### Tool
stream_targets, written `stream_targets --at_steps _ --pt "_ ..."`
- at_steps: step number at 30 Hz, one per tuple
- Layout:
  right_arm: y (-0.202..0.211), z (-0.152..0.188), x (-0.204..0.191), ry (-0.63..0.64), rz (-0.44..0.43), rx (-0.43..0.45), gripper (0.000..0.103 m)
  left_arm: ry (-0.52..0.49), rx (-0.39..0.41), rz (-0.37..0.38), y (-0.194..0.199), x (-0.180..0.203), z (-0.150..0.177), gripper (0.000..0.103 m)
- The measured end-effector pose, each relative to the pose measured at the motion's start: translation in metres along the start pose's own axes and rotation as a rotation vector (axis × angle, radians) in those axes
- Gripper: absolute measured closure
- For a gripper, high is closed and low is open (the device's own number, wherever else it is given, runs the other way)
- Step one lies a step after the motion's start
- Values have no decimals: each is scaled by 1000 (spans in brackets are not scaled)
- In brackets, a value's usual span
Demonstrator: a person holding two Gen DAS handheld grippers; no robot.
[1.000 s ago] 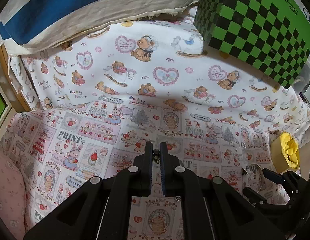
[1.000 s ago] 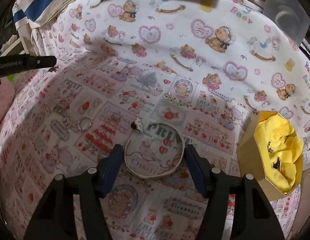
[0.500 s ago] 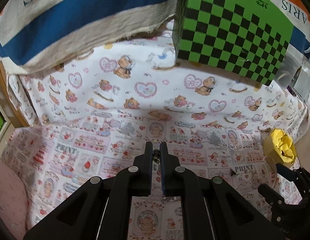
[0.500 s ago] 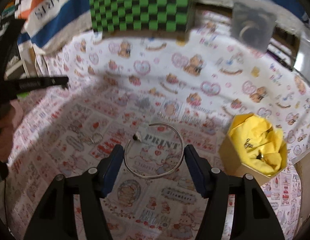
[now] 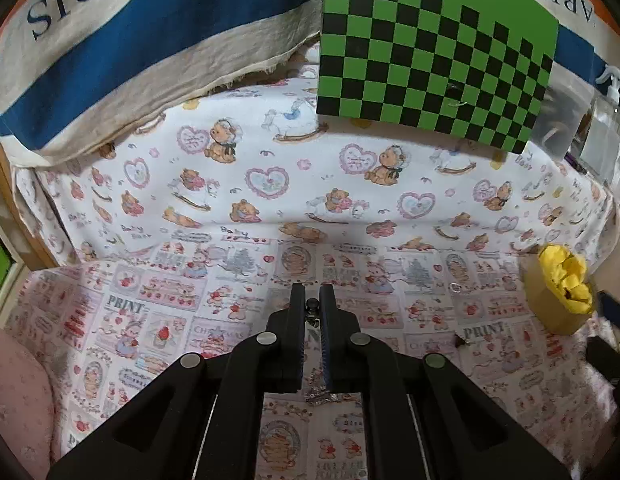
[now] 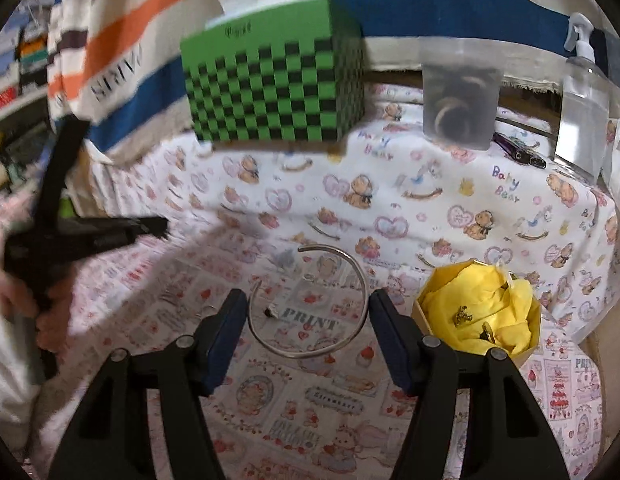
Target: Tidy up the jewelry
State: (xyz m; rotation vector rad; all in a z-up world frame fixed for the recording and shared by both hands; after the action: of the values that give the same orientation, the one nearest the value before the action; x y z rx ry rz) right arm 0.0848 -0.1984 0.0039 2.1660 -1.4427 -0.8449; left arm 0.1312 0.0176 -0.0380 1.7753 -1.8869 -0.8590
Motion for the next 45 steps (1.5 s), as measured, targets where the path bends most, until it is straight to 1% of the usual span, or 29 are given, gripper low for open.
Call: stream_targets --at_steps 1,3,5,7,9,11,13,16,19,21,23,26,31,33,39,41,43,45 --pt "6 -2 1 13 -15 9 42 -5 8 -4 2 1 -1 97" --pt "15 -7 4 15 -1 47 42 -13 26 1 8 3 -3 97" --pt "25 -15 10 -8 11 82 42 -19 49 2 18 5 -7 97" --pt "39 -25 18 -48 12 128 42 -33 96 5 32 9 -11 97" --pt "53 -35 29 -77 15 170 42 -38 120 -6 42 12 -15 97" --pt "70 -43 43 -102 23 223 42 -38 130 28 48 21 -22 97" --pt "78 -47 58 -135 30 245 42 -42 135 60 53 32 -31 97" --pt "76 -49 94 -236 39 221 42 -68 140 94 59 56 -45 97" --pt "69 -46 125 -353 9 198 41 -71 134 178 61 82 -57 97" --pt "63 -44 138 -405 5 183 41 -87 130 210 60 99 -65 97" --pt "56 -40 148 -439 19 174 41 -108 124 231 58 116 -72 97" --pt "37 -30 152 -480 4 121 42 -130 102 268 52 138 -82 97" --pt "12 -22 156 -489 32 67 41 -150 76 294 39 159 -90 97" --pt "7 -22 160 -495 30 57 41 -160 65 300 31 165 -91 97" --pt "0 -21 165 -491 33 48 40 -190 38 305 12 183 -90 97" --pt "1 -22 168 -507 24 54 37 -194 26 323 6 191 -90 97" --pt "3 -23 172 -528 3 58 37 -194 17 341 0 198 -91 97" --pt "9 -24 176 -546 18 78 37 -200 3 375 -5 207 -91 97"
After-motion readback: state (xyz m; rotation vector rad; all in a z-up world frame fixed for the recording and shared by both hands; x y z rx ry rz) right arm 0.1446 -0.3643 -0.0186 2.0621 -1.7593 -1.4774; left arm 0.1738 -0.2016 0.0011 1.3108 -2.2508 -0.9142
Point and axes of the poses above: each gripper's, at about its wrist camera, not at the fingertips, and y roughly against the way its jaws point, x to its right, z to its underside, the point moved 5 cm from there along -y, roughly the way its jaws point, and after that the axes turned 14 degrees about -y, right-handed, at the moved point
